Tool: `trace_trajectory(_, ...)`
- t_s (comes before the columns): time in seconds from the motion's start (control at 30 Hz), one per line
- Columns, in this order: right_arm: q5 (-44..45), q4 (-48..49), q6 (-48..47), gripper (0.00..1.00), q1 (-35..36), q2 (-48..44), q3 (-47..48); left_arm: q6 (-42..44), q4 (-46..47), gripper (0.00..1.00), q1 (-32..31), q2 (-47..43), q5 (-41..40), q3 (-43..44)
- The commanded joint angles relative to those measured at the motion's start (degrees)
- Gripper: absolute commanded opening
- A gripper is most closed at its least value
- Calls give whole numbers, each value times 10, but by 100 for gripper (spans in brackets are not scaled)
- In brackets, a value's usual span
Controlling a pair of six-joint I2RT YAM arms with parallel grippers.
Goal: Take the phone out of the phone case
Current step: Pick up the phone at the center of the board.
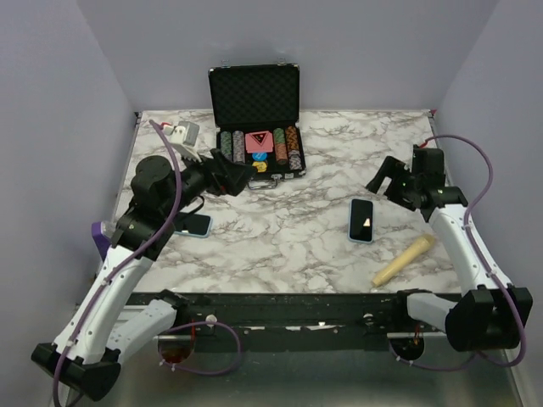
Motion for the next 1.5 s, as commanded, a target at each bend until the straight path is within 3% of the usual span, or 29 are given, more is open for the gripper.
trace_trajectory(0.0, -63, 21, 16, 100, 8, 26, -33, -3, -15, 99, -52, 23, -19, 8)
trace_trajectory(0.37, -40, 55, 32, 100, 80, 74, -70, -10, -11, 99, -123, 49, -48, -18)
trace_trajectory(0.73, 38, 48, 67, 100, 180, 149, -55, -25, -13, 99, -145, 60, -71, -27)
trace_trajectory(1.03, 205, -5, 79, 100, 184, 189, -37, -27, -18, 99, -151, 52, -78, -49)
trace_trajectory(1.47, 207, 8, 54, 100, 182, 267, -10, -31, -14, 99, -153, 50, -73, -56)
